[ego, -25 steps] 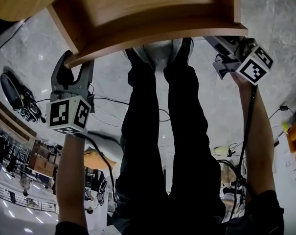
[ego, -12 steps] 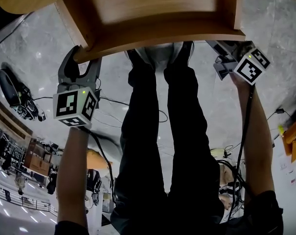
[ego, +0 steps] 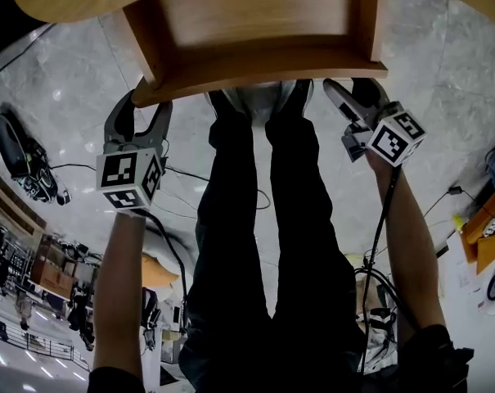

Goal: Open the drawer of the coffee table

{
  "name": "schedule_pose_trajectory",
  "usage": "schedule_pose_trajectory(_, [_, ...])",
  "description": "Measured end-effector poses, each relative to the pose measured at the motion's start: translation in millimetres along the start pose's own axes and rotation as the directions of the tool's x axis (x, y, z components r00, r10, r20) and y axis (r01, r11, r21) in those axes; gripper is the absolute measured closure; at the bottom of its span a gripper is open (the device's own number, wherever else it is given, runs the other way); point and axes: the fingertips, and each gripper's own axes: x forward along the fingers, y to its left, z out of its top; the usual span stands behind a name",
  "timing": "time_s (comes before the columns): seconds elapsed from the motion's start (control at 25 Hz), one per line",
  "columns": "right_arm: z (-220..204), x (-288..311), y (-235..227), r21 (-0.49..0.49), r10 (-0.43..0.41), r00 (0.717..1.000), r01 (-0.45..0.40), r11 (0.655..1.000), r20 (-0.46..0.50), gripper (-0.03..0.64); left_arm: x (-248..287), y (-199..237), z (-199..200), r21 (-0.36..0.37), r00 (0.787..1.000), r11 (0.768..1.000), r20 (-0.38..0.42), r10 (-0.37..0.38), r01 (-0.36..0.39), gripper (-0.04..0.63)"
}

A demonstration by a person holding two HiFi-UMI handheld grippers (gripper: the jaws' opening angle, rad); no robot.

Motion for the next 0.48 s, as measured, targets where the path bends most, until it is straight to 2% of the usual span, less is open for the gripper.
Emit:
schedule_pose_trajectory(0.16, [-2.3, -33.1, 25.1, 0.014, -0.010, 0.999, 0.011, 1.000, -0.042, 0.271, -34.2, 5.7, -8.8, -0.079, 0.998, 0.996, -0.045, 0.037, -0.040, 0.321])
schedule_pose_trajectory(0.28, [10.9, -56.9, 55.8, 0.003, -0.007, 0.998, 0.007, 1.000, -0.065, 0.285, -67.1, 7.7, -0.6, -0.135, 0.998, 0.989, -0.041, 0.048, -0.053, 0.321])
schedule_pose_trajectory(0.36, [27.5, -71.5, 76.6, -0.008, -0.007, 0.998, 0.006, 1.000, -0.059, 0.294, -89.2, 5.1, 15.6, -0.153, 0.999, 0.987, -0.016, 0.051, -0.053, 0.331])
schedule_pose_trajectory(0.48, [70.0, -88.2, 110.5, -0.079, 0.008, 1.000, -0.009, 0.997, -0.022, 0.314, -113.5, -8.3, 58.9, -0.178, 0.997, 0.984, 0.069, 0.038, -0.026, 0.348])
